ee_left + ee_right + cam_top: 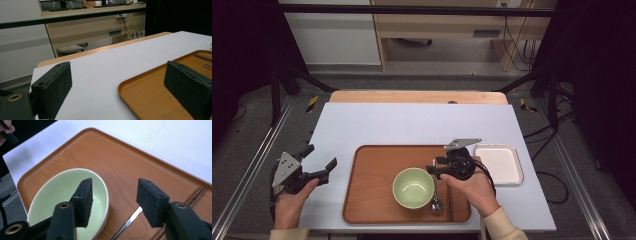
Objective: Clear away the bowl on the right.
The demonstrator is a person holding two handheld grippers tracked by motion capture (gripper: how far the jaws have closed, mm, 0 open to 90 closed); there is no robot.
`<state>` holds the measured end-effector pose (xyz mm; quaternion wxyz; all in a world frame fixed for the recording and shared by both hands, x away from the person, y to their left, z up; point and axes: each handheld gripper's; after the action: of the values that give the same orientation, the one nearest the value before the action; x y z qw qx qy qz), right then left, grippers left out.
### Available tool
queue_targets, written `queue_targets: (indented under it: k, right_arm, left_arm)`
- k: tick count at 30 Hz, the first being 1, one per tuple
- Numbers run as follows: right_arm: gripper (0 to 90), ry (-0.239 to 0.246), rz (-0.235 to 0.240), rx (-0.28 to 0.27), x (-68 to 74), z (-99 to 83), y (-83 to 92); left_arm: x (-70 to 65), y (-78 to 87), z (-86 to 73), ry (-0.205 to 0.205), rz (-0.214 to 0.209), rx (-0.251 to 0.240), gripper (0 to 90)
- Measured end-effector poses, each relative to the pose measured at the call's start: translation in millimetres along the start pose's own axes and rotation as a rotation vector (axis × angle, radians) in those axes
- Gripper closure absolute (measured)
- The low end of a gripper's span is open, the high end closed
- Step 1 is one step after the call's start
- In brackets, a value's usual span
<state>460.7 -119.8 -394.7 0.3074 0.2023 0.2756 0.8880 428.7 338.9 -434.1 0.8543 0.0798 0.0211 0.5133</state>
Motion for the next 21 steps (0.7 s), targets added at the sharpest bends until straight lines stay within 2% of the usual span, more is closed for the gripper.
queue_targets:
  k: [12, 17, 21]
  right_arm:
    - [23.8, 0.01, -0.058, -0.095, -14.4, 5.3, 29.4]
    - [15.3, 0.04, -0.098, -0.121, -20.6, 5.4, 37.3]
    - [10.9, 0.033, -0.115, -0.131, -24.6, 5.0, 42.6]
  left_arm:
    - [-0.6, -0.8, -0.1, -0.004, -0.003, 0.001, 7.6]
    - [-0.9, -0.8, 0.1, -0.004, -0.004, 0.0, 7.6]
    - [-0.5, -0.5, 0.2, -0.004, -0.003, -0.001, 7.6]
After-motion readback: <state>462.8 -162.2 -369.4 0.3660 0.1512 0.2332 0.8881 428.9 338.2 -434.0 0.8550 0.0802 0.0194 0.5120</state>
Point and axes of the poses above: each handheld gripper's, and its own axes: y roughly backward along the jaws, z roughly out of its top, x roughly to its left, and after that the axes turned 2 degrees about y, right-handed
